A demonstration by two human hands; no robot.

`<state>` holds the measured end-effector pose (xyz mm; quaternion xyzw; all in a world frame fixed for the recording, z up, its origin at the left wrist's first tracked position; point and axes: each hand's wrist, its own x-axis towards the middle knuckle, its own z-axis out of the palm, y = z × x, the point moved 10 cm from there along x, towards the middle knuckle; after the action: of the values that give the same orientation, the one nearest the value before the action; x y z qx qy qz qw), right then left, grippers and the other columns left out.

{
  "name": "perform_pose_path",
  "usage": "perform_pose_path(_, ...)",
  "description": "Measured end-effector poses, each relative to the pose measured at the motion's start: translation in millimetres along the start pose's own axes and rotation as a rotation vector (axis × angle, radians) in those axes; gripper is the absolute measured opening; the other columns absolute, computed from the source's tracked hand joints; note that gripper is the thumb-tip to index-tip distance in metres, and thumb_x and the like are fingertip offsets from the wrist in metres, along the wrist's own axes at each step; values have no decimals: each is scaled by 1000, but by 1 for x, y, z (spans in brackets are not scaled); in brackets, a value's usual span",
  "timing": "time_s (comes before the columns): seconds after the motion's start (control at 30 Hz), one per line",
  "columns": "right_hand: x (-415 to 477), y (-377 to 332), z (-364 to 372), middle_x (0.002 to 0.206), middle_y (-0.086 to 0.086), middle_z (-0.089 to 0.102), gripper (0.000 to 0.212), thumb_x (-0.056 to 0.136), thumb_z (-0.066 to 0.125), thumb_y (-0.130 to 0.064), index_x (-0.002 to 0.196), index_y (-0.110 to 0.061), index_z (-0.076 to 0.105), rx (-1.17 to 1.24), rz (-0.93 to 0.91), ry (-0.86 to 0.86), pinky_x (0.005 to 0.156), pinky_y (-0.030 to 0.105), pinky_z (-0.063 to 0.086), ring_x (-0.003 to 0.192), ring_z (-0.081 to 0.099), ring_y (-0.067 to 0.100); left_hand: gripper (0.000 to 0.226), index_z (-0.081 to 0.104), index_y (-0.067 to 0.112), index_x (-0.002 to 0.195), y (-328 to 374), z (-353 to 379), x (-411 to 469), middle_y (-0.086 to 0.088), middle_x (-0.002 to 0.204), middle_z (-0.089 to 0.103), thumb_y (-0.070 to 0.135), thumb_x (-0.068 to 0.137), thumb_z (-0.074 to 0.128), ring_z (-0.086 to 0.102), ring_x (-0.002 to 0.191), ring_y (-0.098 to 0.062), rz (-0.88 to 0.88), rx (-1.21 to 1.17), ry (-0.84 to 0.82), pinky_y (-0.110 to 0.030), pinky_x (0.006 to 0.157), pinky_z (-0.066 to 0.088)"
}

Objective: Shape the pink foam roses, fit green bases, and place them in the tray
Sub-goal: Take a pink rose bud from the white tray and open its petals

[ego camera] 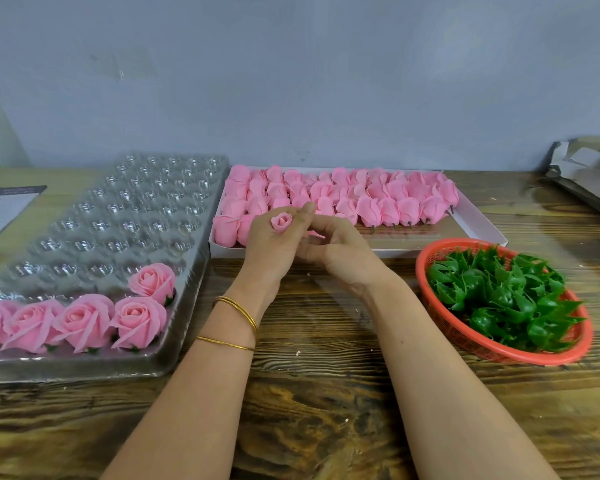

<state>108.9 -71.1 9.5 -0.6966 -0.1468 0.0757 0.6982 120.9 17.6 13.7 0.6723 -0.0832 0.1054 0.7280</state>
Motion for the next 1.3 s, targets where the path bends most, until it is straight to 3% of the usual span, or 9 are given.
perform_pose_path(0.27, 2, -1, -3, 95, 8, 68, 41, 75, 72, 13, 109, -7, 65, -72, -1, 52, 81, 28, 57, 83, 68, 14, 43, 64, 14, 66, -9, -1, 1, -5, 71, 70, 50, 89, 59, 72, 75, -20, -49, -18, 27, -46, 84, 57)
perform_pose_path(0.37, 2, -2, -6, 97, 19, 67, 37, 74, 76, 8, 106, -6, 63, -139, -21, 98, 91, 44, 56, 89, 68, 31, 50, 65, 2, 83, -8, -1, 0, -15, 79, 70, 50, 91, 58, 72, 81, -22, -55, -22, 33, -46, 87, 56)
perform_pose_path(0.5, 2, -2, -7, 104, 32, 65, 36, 78, 74, 4, 112, -1, 63, -170, -7, 103, 95, 54, 51, 101, 63, 45, 46, 66, 12, 77, -8, -1, 1, -17, 80, 68, 57, 85, 60, 71, 83, -22, -37, -2, 10, -44, 85, 59)
perform_pose_path(0.6, 1, -3, -6, 107, 29, 67, 39, 82, 71, 5, 119, -5, 64, -159, -8, 90, 97, 49, 51, 104, 64, 40, 31, 73, 26, 76, -8, 1, 2, -8, 82, 73, 56, 81, 66, 72, 89, -28, -22, -20, -7, -49, 87, 58)
perform_pose_path(0.8, -1, -7, -4, 108, 32, 66, 38, 83, 66, 11, 118, -4, 65, -124, -26, 65, 100, 46, 50, 92, 64, 30, 19, 75, 27, 75, -6, 0, 4, 1, 74, 74, 43, 83, 70, 73, 74, -17, -2, -68, 12, -28, 66, 59)
perform_pose_path(0.9, 0, -9, -6, 80, 16, 66, 33, 75, 65, 13, 101, -7, 70, -126, -27, 102, 80, 32, 54, 76, 59, 16, 17, 75, 23, 82, -5, -2, 3, -3, 79, 75, 35, 91, 66, 74, 78, -20, 8, -31, 29, -32, 68, 59)
perform_pose_path(1.0, 0, -12, -15, 60, -9, 60, 27, 60, 59, -7, 86, -10, 67, -66, -14, 195, 60, 16, 45, 58, 55, 3, 24, 72, 12, 92, 1, -1, 0, -14, 89, 74, 34, 95, 62, 71, 88, -28, 51, 67, 23, -48, 79, 59)
perform_pose_path(1.13, -1, -15, -29, 66, -8, 61, 15, 67, 64, -23, 80, -14, 64, 5, -43, 294, 70, 28, 45, 69, 57, 9, 29, 59, 15, 70, 14, -2, -3, -9, 70, 60, 22, 98, 59, 54, 65, -23, 115, 258, 61, -46, 65, 48)
perform_pose_path(1.3, -1, -19, -24, 73, -4, 65, 11, 84, 72, -16, 83, -10, 63, -66, -94, 283, 58, 15, 49, 68, 62, 1, 19, 69, 21, 86, 10, 8, -7, -4, 85, 72, 25, 99, 56, 68, 86, -19, 66, 280, -14, -42, 81, 58)
